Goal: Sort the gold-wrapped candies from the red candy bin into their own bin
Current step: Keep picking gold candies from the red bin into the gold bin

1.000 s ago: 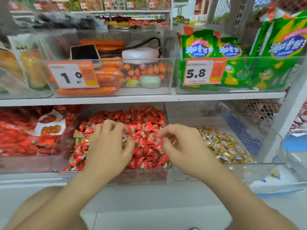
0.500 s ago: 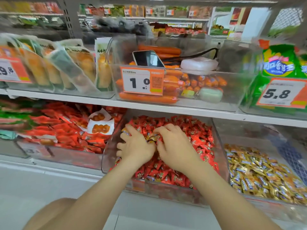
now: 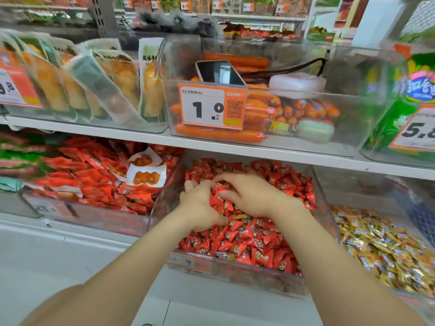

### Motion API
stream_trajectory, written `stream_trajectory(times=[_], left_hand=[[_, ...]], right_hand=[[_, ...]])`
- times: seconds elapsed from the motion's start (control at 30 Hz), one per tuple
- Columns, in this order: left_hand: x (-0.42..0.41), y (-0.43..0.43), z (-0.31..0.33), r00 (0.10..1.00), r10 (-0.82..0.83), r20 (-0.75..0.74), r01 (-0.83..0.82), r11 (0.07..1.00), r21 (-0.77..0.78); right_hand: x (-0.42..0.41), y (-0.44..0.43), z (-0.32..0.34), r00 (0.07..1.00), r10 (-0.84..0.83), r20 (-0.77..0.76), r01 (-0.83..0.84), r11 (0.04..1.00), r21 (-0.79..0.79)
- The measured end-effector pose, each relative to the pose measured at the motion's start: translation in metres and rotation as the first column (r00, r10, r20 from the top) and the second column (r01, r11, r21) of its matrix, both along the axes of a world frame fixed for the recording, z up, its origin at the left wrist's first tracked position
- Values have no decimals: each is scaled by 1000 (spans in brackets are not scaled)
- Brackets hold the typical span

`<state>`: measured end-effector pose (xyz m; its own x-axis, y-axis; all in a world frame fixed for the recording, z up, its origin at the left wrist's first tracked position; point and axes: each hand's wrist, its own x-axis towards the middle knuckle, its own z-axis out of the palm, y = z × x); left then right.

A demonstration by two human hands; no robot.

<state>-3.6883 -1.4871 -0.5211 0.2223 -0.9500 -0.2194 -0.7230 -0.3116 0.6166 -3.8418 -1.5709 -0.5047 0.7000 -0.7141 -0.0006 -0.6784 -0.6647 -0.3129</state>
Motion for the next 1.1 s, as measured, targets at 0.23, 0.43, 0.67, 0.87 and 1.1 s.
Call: stream_trajectory(times=[0.23,0.43,0.67,0.87,1.1], left_hand=[[1,32,17,976,-199,-92,199,980,-11],[11,40,25,982,-163,-97,151,981,-119],[20,29,19,975,-220,24,220,952,-212],[19,20,22,928,-358,102,369,919,-136],[23,9,20,886,-424,184,435,901,-16]], right_hand=[[-37,33,13,995,-83,-60,73,986,-152],[-55,48,25,990,-138,-25,131,973,-188],[-58,45,27,984,-149,96,167,961,-221],[-62,40,29,985,-103,137,119,985,-121],[-61,49,33,978,-89,186,115,985,-131]])
